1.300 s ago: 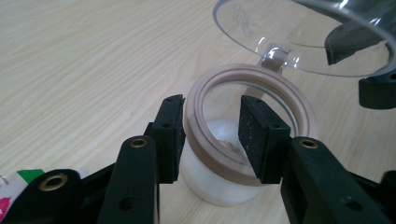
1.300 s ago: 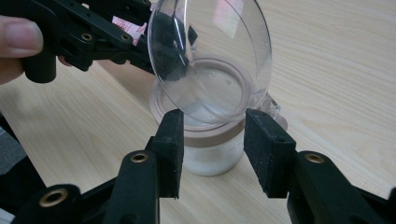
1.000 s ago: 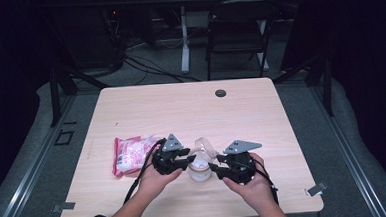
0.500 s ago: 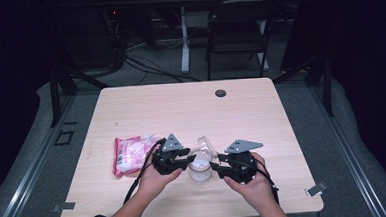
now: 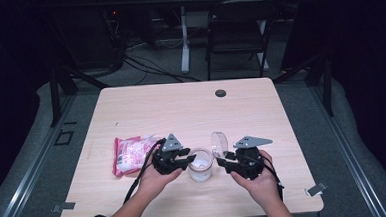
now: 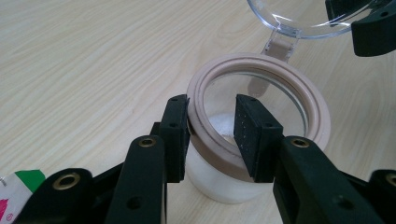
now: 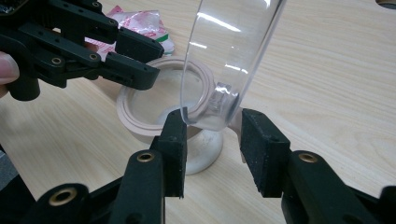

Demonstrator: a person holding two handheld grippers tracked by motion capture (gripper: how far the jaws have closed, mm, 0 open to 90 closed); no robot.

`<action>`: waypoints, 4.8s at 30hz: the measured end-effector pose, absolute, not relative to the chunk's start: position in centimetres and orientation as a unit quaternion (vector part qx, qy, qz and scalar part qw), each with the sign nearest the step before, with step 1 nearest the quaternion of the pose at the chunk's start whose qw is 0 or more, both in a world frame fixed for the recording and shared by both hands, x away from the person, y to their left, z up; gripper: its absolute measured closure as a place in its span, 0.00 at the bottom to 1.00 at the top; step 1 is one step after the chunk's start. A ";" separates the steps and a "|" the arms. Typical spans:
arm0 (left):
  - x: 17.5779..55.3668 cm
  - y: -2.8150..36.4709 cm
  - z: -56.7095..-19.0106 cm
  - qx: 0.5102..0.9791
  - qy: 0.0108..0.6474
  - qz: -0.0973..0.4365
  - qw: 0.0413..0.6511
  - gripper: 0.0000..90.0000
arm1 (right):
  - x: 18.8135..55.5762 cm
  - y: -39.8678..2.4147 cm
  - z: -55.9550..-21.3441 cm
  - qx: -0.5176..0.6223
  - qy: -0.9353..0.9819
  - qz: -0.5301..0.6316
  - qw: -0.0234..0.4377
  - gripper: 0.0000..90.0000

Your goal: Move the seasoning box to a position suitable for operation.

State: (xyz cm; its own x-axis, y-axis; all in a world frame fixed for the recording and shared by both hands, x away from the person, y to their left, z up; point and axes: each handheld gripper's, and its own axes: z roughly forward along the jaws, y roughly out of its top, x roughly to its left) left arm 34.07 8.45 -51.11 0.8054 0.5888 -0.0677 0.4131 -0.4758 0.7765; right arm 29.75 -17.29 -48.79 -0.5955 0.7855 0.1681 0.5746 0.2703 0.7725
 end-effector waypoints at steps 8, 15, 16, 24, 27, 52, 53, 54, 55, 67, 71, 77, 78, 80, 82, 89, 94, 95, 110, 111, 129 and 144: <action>34.1 8.5 -51.1 0.852 0.294 0.104 0.420 0.73 | 29.7 -16.9 -49.0 0.432 0.788 0.418 0.132 0.69; 34.1 8.6 -51.1 0.850 0.297 0.100 0.423 0.70 | 29.8 -16.7 -49.1 0.430 0.789 0.419 0.129 0.69; 34.1 8.7 -51.1 0.849 0.299 0.101 0.425 0.69 | 29.8 -16.7 -49.1 0.430 0.789 0.420 0.129 0.69; 33.9 9.3 -50.7 0.842 0.304 0.104 0.434 0.67 | 30.2 -16.6 -49.2 0.430 0.788 0.421 0.127 0.69; 33.8 9.6 -50.6 0.841 0.304 0.106 0.436 0.67 | 30.4 -16.6 -49.3 0.433 0.787 0.422 0.127 0.72; 32.9 12.0 -50.2 0.825 0.330 0.127 0.441 0.66 | 32.9 -17.4 -49.4 0.444 0.776 0.438 0.100 0.83; 32.8 12.2 -50.2 0.826 0.332 0.127 0.439 0.66 | 33.0 -17.4 -49.4 0.443 0.776 0.438 0.098 0.83; 32.8 12.3 -50.2 0.823 0.334 0.129 0.441 0.66 | 33.2 -17.4 -49.4 0.446 0.772 0.443 0.097 0.83; 32.7 12.4 -50.2 0.824 0.335 0.128 0.439 0.66 | 33.4 -17.5 -49.4 0.444 0.774 0.441 0.095 0.83; 32.1 13.9 -50.2 0.816 0.352 0.140 0.437 0.66 | 35.1 -17.6 -49.7 0.453 0.755 0.466 0.093 0.84; 32.1 14.5 -50.3 0.814 0.358 0.146 0.434 0.65 | 35.6 -17.7 -49.7 0.455 0.748 0.475 0.092 0.84; 32.3 15.5 -50.3 0.812 0.360 0.165 0.429 0.62 | 36.1 -17.9 -49.8 0.458 0.742 0.482 0.084 0.83; 32.4 15.6 -50.3 0.812 0.362 0.164 0.427 0.62 | 36.1 -17.9 -49.8 0.458 0.742 0.483 0.085 0.83; 32.6 15.8 -50.5 0.813 0.365 0.165 0.424 0.59 | 36.1 -17.9 -49.8 0.457 0.742 0.484 0.084 0.81; 32.7 15.8 -50.9 0.813 0.369 0.166 0.418 0.56 | 36.0 -17.9 -49.8 0.456 0.742 0.484 0.084 0.78; 33.1 15.3 -52.0 0.827 0.360 0.187 0.389 0.53 | 35.7 -17.8 -49.8 0.453 0.742 0.486 0.086 0.74; 33.1 14.9 -52.4 0.832 0.353 0.196 0.379 0.50 | 35.5 -17.9 -49.8 0.453 0.743 0.486 0.085 0.72; 33.1 14.8 -52.5 0.835 0.350 0.197 0.376 0.49 | 35.5 -17.9 -49.8 0.453 0.743 0.485 0.084 0.71; 32.2 13.0 -53.3 0.849 0.307 0.266 0.338 0.48 | 35.4 -17.9 -49.9 0.454 0.742 0.486 0.085 0.68; 32.2 12.8 -53.5 0.850 0.306 0.269 0.335 0.48 | 35.4 -17.9 -49.9 0.453 0.743 0.486 0.085 0.68; 32.7 11.8 -56.1 0.859 0.279 0.351 0.247 0.47 | 35.3 -17.8 -49.9 0.454 0.742 0.485 0.090 0.67; 34.0 12.3 -57.0 0.847 0.296 0.383 0.221 0.47 | 35.3 -17.8 -50.0 0.454 0.742 0.484 0.091 0.67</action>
State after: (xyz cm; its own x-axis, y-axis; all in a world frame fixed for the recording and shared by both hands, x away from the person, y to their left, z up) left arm 33.97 12.29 -57.00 0.5318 0.6705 0.5173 0.3327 -0.7271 0.6005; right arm 35.27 -17.84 -49.98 -0.5706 0.7625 0.3049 0.5862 0.1181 0.8015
